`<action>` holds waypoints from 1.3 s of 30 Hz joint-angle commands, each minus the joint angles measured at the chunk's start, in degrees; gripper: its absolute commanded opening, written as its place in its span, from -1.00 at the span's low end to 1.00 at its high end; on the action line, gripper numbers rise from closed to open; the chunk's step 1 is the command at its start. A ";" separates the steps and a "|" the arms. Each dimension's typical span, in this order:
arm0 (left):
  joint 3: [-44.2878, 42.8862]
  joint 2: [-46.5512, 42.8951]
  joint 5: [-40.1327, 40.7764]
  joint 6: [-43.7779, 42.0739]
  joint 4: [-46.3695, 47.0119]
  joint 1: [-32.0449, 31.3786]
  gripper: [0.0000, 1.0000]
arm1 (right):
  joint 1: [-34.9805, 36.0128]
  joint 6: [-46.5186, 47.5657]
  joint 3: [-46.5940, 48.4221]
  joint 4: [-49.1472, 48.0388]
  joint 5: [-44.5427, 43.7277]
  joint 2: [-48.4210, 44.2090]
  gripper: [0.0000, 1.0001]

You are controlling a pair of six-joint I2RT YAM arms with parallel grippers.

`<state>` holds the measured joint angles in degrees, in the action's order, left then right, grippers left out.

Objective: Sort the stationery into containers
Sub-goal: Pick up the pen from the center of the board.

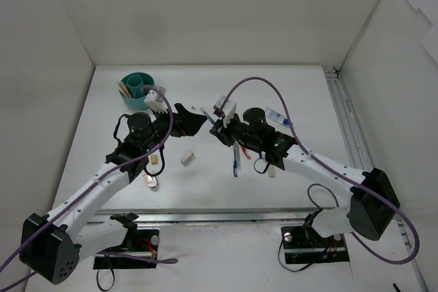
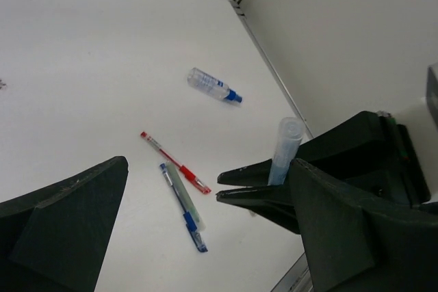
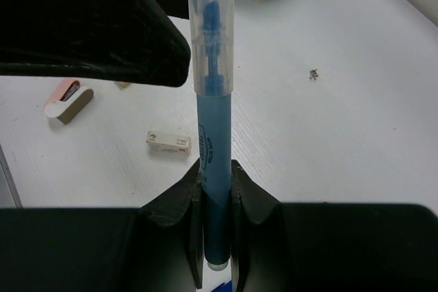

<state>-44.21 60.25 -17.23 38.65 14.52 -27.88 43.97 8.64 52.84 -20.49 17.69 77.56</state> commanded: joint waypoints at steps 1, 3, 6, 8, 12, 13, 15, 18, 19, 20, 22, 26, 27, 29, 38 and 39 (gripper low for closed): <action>-1.76 0.22 -0.87 2.13 11.23 0.28 0.99 | 0.51 -3.02 1.04 -5.52 -2.66 -0.74 -1.00; -1.94 0.66 -1.14 2.13 11.84 0.28 0.99 | 0.42 -3.55 1.39 -5.35 -3.81 -0.48 -1.00; -1.67 1.53 -2.36 2.39 15.70 0.28 0.99 | 0.51 -3.90 1.91 -5.52 -3.54 0.40 -1.00; -2.72 3.12 -2.54 2.65 15.89 0.28 0.99 | 0.42 -4.77 2.44 -5.61 -2.32 0.93 -1.00; -3.96 6.10 -4.03 3.79 18.07 0.28 0.72 | 0.51 -6.27 1.83 -7.89 -0.82 0.66 -1.00; -3.96 7.15 -4.30 3.97 18.78 0.28 0.61 | 0.42 -6.36 2.00 -8.25 -1.08 0.66 -1.00; -4.57 8.12 -5.44 4.23 19.84 0.28 0.30 | 0.42 -6.71 2.35 -8.07 -1.52 1.10 -1.00; -4.93 9.62 -7.19 4.94 21.93 0.28 0.06 | 0.51 -6.89 2.97 -7.99 -2.40 1.80 -1.00; -5.01 10.41 -8.16 5.37 22.65 0.28 -0.02 | 0.51 -6.71 3.32 -7.99 -2.49 2.15 -1.00; -5.01 10.76 -8.34 5.73 23.00 0.28 -0.23 | 0.51 -6.62 3.58 -7.55 -2.58 2.85 -1.00; -5.62 11.73 -9.30 5.91 23.80 0.28 -0.50 | 0.51 -6.10 4.55 -6.15 -3.36 3.47 -1.00; -6.16 12.09 -10.36 5.03 23.27 0.28 -1.00 | 0.60 -6.10 4.73 -6.05 -5.56 4.00 -0.92; -6.16 12.00 -10.54 4.85 23.18 0.28 -1.00 | 0.60 -6.18 4.73 -6.23 -5.74 3.92 -0.85; -6.77 11.30 -9.93 2.75 20.83 0.28 -1.00 | 0.68 -6.27 4.73 -6.32 -6.70 3.65 -0.47; -15.99 8.40 -5.45 -9.99 3.68 9.15 -1.00 | 0.33 -5.13 2.19 -6.84 -12.59 -2.76 0.96; -16.52 8.13 -3.96 -11.83 2.80 10.38 -1.00 | 0.07 -4.95 1.48 -6.50 -12.94 -3.55 0.96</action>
<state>-56.55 71.33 -24.51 33.06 19.44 -21.19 44.29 3.16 54.35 -22.48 8.32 79.48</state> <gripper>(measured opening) 0.125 0.977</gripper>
